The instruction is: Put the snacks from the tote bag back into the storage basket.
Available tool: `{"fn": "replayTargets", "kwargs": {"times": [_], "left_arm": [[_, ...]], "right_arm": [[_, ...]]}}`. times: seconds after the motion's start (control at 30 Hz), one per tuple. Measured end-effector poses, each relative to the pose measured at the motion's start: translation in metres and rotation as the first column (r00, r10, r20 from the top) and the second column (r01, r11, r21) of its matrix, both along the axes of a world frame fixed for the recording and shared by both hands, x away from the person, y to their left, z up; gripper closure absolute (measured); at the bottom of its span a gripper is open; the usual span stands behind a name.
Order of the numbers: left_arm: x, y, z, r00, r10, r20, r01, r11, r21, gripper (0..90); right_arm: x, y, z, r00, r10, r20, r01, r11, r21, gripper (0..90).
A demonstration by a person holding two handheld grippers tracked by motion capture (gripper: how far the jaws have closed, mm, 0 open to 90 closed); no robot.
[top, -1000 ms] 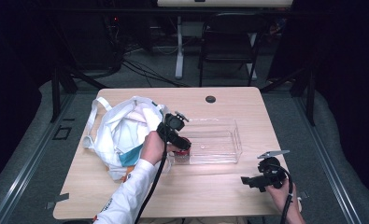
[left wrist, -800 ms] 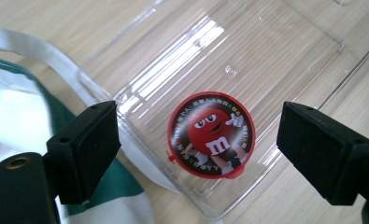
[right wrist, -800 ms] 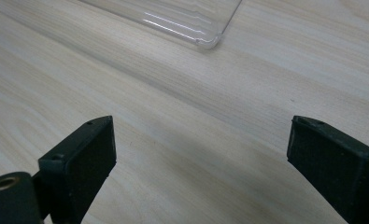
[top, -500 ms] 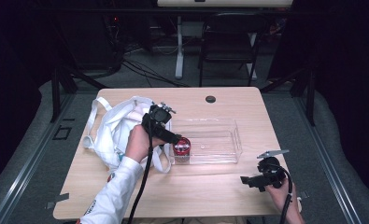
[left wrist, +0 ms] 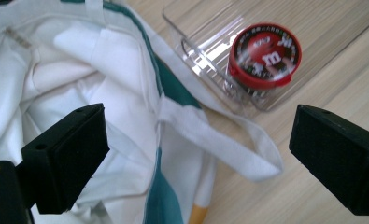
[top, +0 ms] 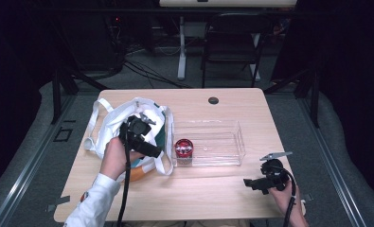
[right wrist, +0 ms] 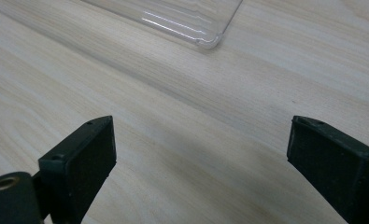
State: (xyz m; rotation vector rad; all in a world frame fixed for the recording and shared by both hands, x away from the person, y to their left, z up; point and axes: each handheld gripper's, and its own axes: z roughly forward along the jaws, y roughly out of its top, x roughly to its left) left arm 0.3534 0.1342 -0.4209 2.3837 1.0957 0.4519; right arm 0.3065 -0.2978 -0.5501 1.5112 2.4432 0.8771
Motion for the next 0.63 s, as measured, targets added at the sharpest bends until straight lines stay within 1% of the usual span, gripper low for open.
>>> {"fn": "replayTargets", "kwargs": {"times": [0.07,0.23,0.27,0.33,0.4,0.47,0.5,0.53,0.57,0.6,0.63], "left_arm": [[-0.006,0.009,-0.005,0.9999,0.01,-0.006,-0.01,0.9999,0.001,4.6],[-0.019,0.024,-0.015,0.9996,0.026,-0.014,-0.026,0.9997,-0.004,4.6],[-0.022,0.027,-0.017,0.9995,0.028,-0.016,-0.028,0.9995,-0.012,4.6],[-0.028,0.033,-0.022,0.9993,0.038,-0.008,-0.038,0.999,-0.024,4.6],[-0.032,0.038,-0.026,0.9991,0.041,-0.012,-0.042,0.9985,-0.036,4.7],[-0.034,0.04,-0.029,0.999,0.039,-0.021,-0.039,0.9987,-0.031,4.8],[-0.035,0.04,-0.03,0.9988,0.046,-0.015,-0.046,0.9986,-0.025,4.7],[-0.035,0.042,-0.03,0.9988,0.043,-0.022,-0.044,0.9986,-0.031,4.5],[-0.036,0.043,-0.031,0.9985,0.051,-0.017,-0.052,0.9977,-0.043,4.7],[-0.036,0.044,-0.032,0.9987,0.048,-0.017,-0.049,0.9978,-0.044,4.7],[-0.037,0.044,-0.033,0.9984,0.055,-0.012,-0.056,0.9974,-0.045,4.7]], "right_arm": [[0.0,0.001,0.0,1.0,-0.002,0.002,0.002,1.0,-0.006,7.8],[0.0,0.001,-0.001,1.0,-0.003,0.003,0.003,1.0,-0.004,7.8],[0.0,0.001,-0.001,1.0,-0.005,0.005,0.005,1.0,-0.005,7.8],[0.0,0.001,-0.002,1.0,-0.003,0.004,0.003,1.0,-0.007,7.8],[0.0,0.001,-0.002,1.0,-0.002,0.001,0.002,1.0,-0.013,7.7],[0.0,0.001,-0.003,1.0,0.003,0.0,-0.003,1.0,-0.014,7.7],[0.001,0.002,-0.003,1.0,0.004,-0.001,-0.004,1.0,-0.012,7.6],[0.001,0.002,-0.003,1.0,0.007,0.002,-0.007,1.0,-0.016,7.6],[0.001,0.002,-0.003,1.0,0.007,0.006,-0.007,1.0,-0.019,7.6],[0.001,0.003,-0.003,1.0,0.0,0.009,0.0,1.0,-0.013,7.5],[0.001,0.003,-0.004,0.9999,0.0,0.011,0.0,1.0,-0.017,7.4]]}}
